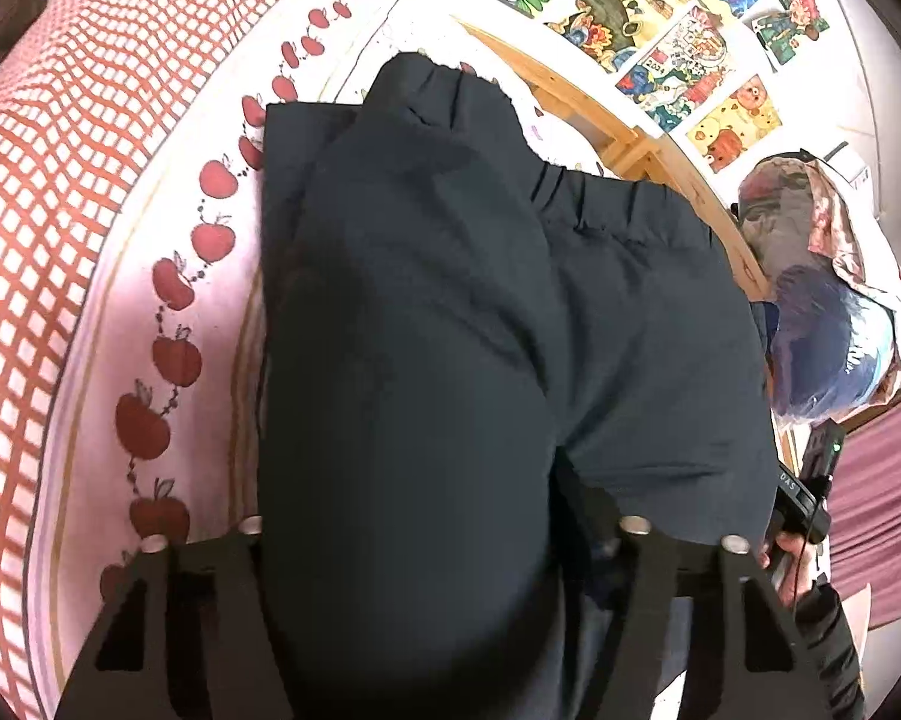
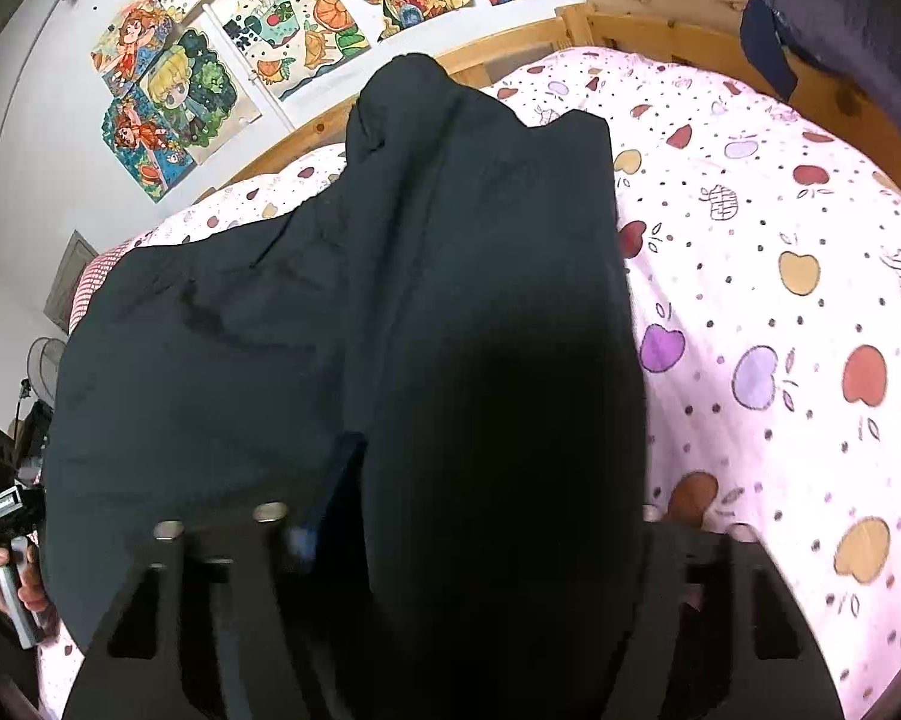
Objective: Fold large clothes
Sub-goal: 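Press and smooth the folded jacket bundle with both grippers, then pat down the folded black jacket with both grippers and lift away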
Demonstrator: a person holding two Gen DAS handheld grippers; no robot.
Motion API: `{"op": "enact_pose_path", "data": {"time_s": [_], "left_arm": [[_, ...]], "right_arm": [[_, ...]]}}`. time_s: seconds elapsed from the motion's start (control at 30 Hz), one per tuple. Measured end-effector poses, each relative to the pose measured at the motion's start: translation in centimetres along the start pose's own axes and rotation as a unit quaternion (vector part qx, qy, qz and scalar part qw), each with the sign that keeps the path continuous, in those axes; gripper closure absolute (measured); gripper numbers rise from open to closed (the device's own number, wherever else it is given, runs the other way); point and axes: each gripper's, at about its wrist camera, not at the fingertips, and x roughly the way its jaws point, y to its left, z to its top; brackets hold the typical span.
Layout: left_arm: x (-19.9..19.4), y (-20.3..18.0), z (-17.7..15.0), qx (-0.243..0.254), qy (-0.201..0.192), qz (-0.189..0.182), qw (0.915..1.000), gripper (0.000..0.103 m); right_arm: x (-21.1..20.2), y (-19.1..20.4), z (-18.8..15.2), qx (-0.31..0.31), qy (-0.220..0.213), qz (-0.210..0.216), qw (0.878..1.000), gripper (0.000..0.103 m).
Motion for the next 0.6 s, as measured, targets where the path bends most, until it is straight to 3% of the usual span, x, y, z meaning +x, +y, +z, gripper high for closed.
{"op": "enact_pose_path", "data": {"time_s": [0.1, 0.23, 0.4, 0.6], "left_arm": [[-0.8, -0.5, -0.1, 0.001, -0.011, 0.005, 0.9999, 0.061], [-2.3, -1.8, -0.1, -0.007, -0.013, 0.04, 0.9991, 0.073], [-5.2, -3.6, -0.1, 0.006, -0.036, 0.059, 0.9976, 0.084], [-8.8, -4.2, -0.7, 0.012, -0.053, 0.07, 0.996, 0.087]], "right_arm": [[-1.5, 0.6, 0.1, -0.003, -0.011, -0.011, 1.0, 0.07], [-3.9, 2.5, 0.3, -0.023, -0.048, -0.038, 0.998, 0.081], [-7.6, 4.5, 1.6, -0.033, -0.09, -0.034, 0.995, 0.087], [-11.5, 6.6, 1.6, -0.058, -0.109, -0.023, 0.992, 0.089]]}}
